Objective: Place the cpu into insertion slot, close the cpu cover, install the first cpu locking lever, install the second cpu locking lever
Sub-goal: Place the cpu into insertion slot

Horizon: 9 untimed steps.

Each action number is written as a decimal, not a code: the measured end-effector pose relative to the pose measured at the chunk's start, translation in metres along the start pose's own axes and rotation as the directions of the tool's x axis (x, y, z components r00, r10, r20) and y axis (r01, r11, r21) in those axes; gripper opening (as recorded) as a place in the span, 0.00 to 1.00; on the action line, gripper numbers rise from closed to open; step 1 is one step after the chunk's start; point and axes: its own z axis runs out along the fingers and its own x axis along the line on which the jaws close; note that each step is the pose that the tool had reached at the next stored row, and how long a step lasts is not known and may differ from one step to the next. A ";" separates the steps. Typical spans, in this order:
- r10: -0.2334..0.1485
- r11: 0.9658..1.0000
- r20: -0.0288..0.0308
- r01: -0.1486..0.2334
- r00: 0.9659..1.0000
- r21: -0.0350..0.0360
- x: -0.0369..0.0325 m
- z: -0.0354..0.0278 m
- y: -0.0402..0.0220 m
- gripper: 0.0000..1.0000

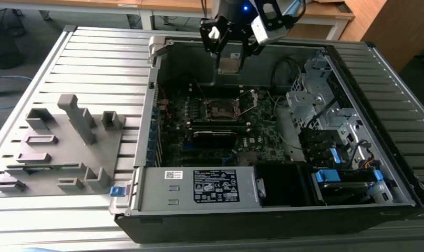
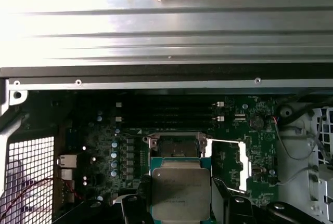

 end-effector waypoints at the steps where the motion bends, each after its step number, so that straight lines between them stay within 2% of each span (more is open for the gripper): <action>1: -0.001 1.000 0.002 0.001 1.000 0.000 0.0003 0.0012 -0.0001 0.54; 3: -0.003 1.000 0.005 0.003 1.000 0.000 0.0006 0.0031 -0.0003 0.54; 9: -0.004 1.000 0.005 0.004 1.000 0.000 0.0007 0.0038 -0.0004 0.54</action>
